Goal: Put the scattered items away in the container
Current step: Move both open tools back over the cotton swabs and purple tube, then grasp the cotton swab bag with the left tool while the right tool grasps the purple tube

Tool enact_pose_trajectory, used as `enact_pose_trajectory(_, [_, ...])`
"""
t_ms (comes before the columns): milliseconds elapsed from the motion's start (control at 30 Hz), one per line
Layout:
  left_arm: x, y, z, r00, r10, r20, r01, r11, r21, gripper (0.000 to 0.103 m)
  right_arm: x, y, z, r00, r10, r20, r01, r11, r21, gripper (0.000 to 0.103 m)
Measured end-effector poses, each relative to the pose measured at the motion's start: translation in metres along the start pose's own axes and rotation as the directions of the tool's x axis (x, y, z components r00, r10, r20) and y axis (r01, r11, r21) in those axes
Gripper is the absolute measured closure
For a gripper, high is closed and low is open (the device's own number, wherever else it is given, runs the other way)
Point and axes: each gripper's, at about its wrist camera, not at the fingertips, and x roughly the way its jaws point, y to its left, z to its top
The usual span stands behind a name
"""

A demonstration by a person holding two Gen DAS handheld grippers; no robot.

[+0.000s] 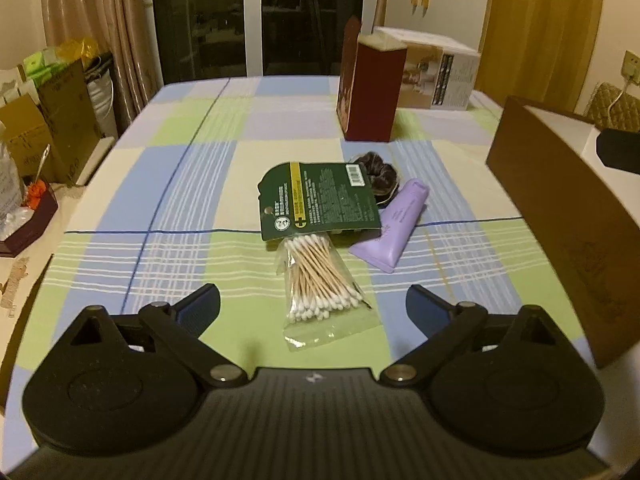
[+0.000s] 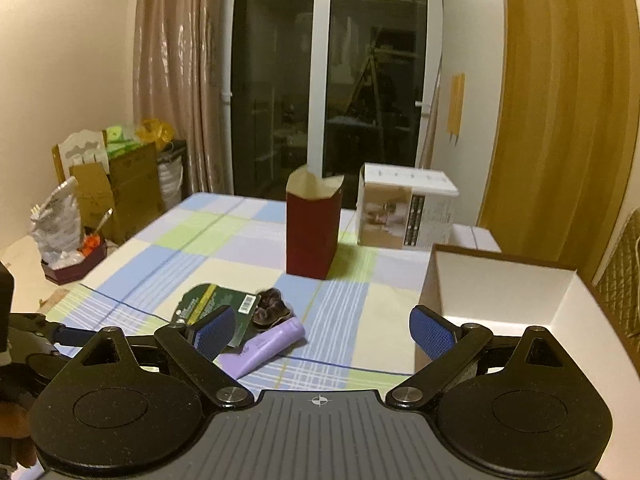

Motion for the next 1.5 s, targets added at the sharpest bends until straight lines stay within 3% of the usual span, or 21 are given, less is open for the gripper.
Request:
enact_pose_trajectory(300, [0.049,0.000,0.004,0.999,-0.009,-0.035,0.010,1.000,0.028,0.010,0.048,0.012,0.002,0.998,0.015,-0.061,-0.012,0.999,0.035,0.004])
enact_pose_trajectory(467, [0.069,0.001,0.003,0.998,-0.016,-0.066,0.018,1.000,0.021,0.017,0.073,0.018,0.001,0.996,0.010,-0.087,-0.006,0.999,0.046,0.005])
enact_pose_trajectory(567, [0.074,0.000,0.003,0.997,-0.025,-0.071,0.027,0.999,0.028,0.019,0.093,0.025,-0.001,0.992,0.013,-0.124,-0.009,0.999,0.035,0.023])
enact_pose_trajectory(700, [0.079,0.002,0.003,0.995,-0.028,-0.092,0.031,0.999,0.033,0.025,0.123,0.023,-0.009,0.980,0.032,-0.197,-0.011,0.994,0.105,0.023])
enact_pose_trajectory(800, [0.079,0.004,0.004,0.995,-0.027,-0.098,0.031,0.999,0.037,0.037,0.145,0.017,-0.014,0.968,0.033,-0.249,0.007,0.988,0.156,0.023])
enact_pose_trajectory(867, [0.078,0.006,0.005,0.995,-0.027,-0.096,0.031,0.999,0.040,0.055,0.158,0.013,-0.017,0.960,0.035,-0.277,0.017,0.983,0.184,0.023])
enact_pose_trajectory(900, [0.077,0.007,0.005,0.995,-0.025,-0.096,0.029,0.999,0.040,0.058,0.164,0.012,-0.017,0.956,0.034,-0.290,0.024,0.981,0.194,0.024])
enact_pose_trajectory(933, [0.076,0.009,0.006,0.995,-0.026,-0.096,0.029,0.999,0.035,0.063,0.169,0.012,-0.018,0.954,0.037,-0.299,0.025,0.979,0.201,0.026])
enact_pose_trajectory(967, [0.076,0.011,0.006,0.995,-0.032,-0.098,0.034,0.999,0.025,0.066,0.174,0.012,-0.018,0.950,0.042,-0.308,0.024,0.978,0.208,0.035])
enact_pose_trajectory(1233, [0.073,0.016,0.006,0.994,-0.039,-0.100,0.041,0.999,0.014,0.070,0.201,0.013,-0.021,0.934,0.058,-0.352,0.037,0.965,0.258,0.038])
enact_pose_trajectory(1300, [0.072,0.017,0.006,0.994,-0.040,-0.101,0.042,0.999,0.013,0.070,0.204,0.015,-0.020,0.936,0.043,-0.349,0.046,0.969,0.243,0.048])
enact_pose_trajectory(1500, [0.072,0.016,0.006,0.993,-0.047,-0.106,0.048,0.999,0.016,0.071,0.196,0.017,-0.021,0.931,0.035,-0.364,0.035,0.982,0.184,0.065])
